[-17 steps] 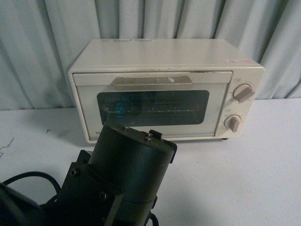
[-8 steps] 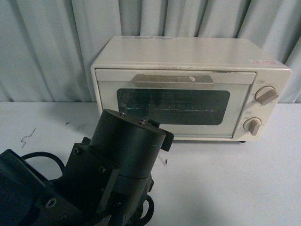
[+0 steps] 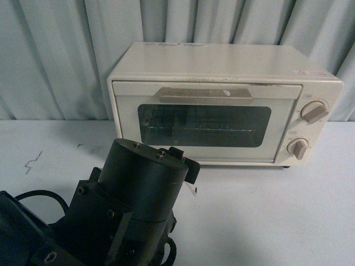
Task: Open oven
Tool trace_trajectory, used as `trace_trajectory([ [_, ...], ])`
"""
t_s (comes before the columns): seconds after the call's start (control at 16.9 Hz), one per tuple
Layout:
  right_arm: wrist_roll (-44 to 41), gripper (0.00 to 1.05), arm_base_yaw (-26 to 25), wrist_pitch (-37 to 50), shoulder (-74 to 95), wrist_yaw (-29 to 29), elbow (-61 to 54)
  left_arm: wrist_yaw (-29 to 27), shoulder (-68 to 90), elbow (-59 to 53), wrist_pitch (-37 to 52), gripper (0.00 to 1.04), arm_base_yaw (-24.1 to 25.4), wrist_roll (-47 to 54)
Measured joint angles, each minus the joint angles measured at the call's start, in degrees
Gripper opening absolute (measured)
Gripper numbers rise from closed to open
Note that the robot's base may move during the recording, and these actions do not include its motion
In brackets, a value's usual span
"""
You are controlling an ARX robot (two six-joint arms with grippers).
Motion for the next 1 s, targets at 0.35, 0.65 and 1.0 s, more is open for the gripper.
trace_trajectory([
  [0.35,0.0,0.98,0.0,0.0,0.0,0.0,0.0,0.0,0.0,0.0,0.0,0.98,0.0,0.0],
  [0.65,11.2,0.98,9.4,-16.2,11.4,19.3,7.2,0.0,0.0,0.0,0.0,0.98,0.0,0.0],
  [1.0,16.4,0.51,6.3,-7.6,16.7,31.1,8.6,-0.1,0.0,0.0,0.0,0.98,-0.1,0.0],
])
